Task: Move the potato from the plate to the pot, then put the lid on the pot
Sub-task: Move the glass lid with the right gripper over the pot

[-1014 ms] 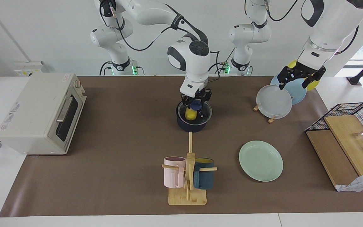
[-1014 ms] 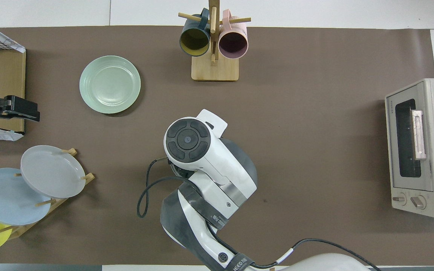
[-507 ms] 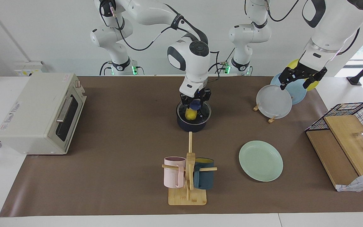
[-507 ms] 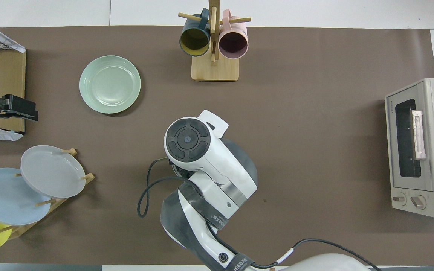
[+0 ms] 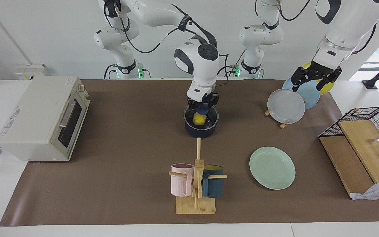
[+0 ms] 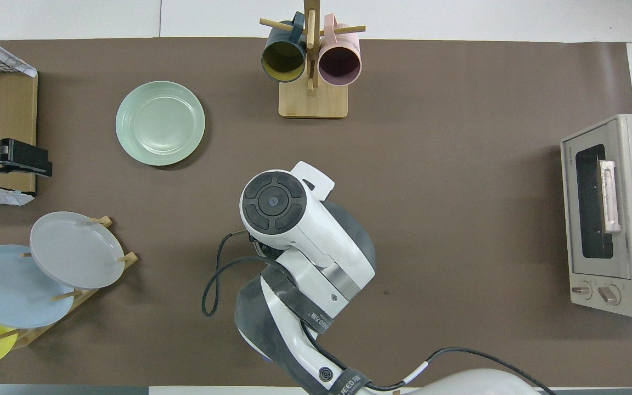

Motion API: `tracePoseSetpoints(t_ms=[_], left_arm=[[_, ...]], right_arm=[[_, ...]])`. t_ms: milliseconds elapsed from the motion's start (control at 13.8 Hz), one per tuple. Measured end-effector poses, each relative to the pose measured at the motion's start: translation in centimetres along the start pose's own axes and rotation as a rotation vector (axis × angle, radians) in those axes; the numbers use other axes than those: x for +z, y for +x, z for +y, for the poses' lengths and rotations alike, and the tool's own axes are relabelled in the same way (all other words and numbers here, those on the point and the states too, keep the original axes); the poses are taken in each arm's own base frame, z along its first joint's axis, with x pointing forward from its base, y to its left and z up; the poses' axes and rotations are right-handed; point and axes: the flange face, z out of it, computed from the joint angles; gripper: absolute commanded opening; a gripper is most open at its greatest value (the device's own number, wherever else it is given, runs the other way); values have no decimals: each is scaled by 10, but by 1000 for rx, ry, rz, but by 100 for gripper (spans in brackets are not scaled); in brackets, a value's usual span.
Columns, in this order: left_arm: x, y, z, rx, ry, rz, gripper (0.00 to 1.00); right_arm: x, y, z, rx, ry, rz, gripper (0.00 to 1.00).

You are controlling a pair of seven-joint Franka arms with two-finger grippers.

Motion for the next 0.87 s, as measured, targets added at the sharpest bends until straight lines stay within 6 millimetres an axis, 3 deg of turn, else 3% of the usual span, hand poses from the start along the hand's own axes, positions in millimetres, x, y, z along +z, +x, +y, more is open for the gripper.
tracePoseSetpoints(t_ms=[145, 217, 290, 362, 869], left_arm=[[0, 0, 1, 0, -6, 1, 100], [1, 0, 1, 0, -6, 0, 100], [1, 0, 1, 1, -6, 0, 100], [1, 0, 1, 1, -6, 0, 100], [1, 0, 0, -1, -4, -2, 100]], right_arm=[[1, 0, 1, 1, -1, -1, 0], [1, 0, 1, 2, -1, -2, 10], [1, 1, 2, 3, -1, -2, 83], [1, 1, 2, 3, -1, -2, 100], [-2, 4, 5, 11, 2, 5, 100]])
